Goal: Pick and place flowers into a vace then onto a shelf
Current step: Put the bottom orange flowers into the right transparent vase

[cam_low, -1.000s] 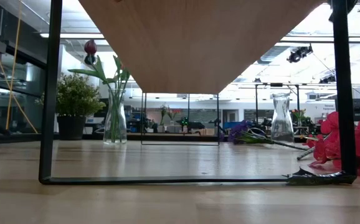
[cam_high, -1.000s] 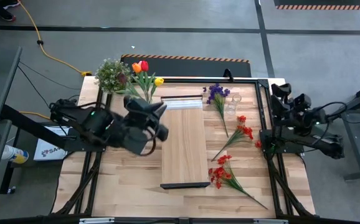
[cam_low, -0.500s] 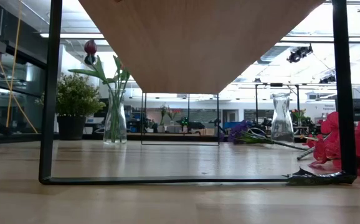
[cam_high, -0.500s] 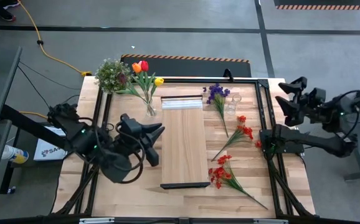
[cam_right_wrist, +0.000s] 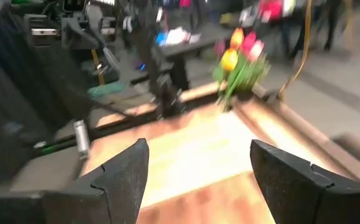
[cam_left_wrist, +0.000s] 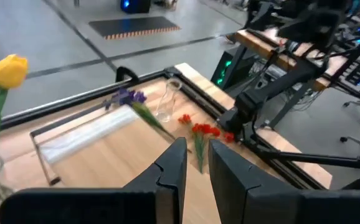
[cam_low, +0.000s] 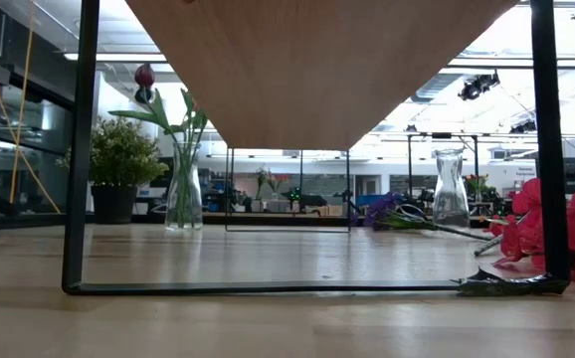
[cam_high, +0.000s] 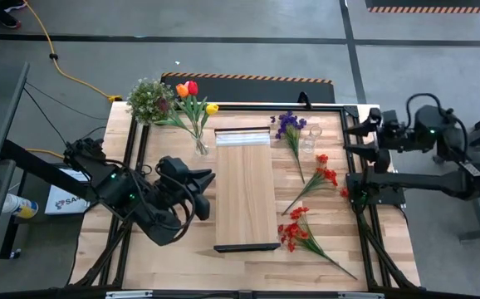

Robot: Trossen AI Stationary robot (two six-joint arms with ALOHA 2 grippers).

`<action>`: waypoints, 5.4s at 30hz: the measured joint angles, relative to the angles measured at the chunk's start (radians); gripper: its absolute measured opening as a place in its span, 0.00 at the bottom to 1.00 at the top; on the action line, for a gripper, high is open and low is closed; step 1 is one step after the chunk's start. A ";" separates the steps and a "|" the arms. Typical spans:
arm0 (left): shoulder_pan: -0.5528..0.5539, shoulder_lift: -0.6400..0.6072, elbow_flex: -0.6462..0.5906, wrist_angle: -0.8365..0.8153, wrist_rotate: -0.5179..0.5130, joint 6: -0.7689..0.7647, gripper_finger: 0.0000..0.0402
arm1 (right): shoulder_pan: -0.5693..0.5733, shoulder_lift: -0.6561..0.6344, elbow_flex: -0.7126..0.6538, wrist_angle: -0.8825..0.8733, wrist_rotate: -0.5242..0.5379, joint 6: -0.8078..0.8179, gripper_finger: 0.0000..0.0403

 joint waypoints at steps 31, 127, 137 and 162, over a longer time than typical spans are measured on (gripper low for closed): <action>0.000 0.000 0.000 -0.271 0.099 -0.147 0.25 | 0.257 0.106 -0.102 -0.444 -0.268 0.482 0.66; 0.000 0.033 -0.001 -0.270 0.336 -0.094 0.25 | 1.209 0.834 -0.590 0.552 0.192 1.162 0.66; 0.000 0.033 -0.001 -0.270 0.336 -0.085 0.25 | 1.209 0.858 -0.589 0.583 0.147 1.164 0.66; 0.000 0.033 0.000 -0.270 0.386 -0.021 0.25 | 1.209 0.974 -0.584 0.661 0.192 1.264 0.66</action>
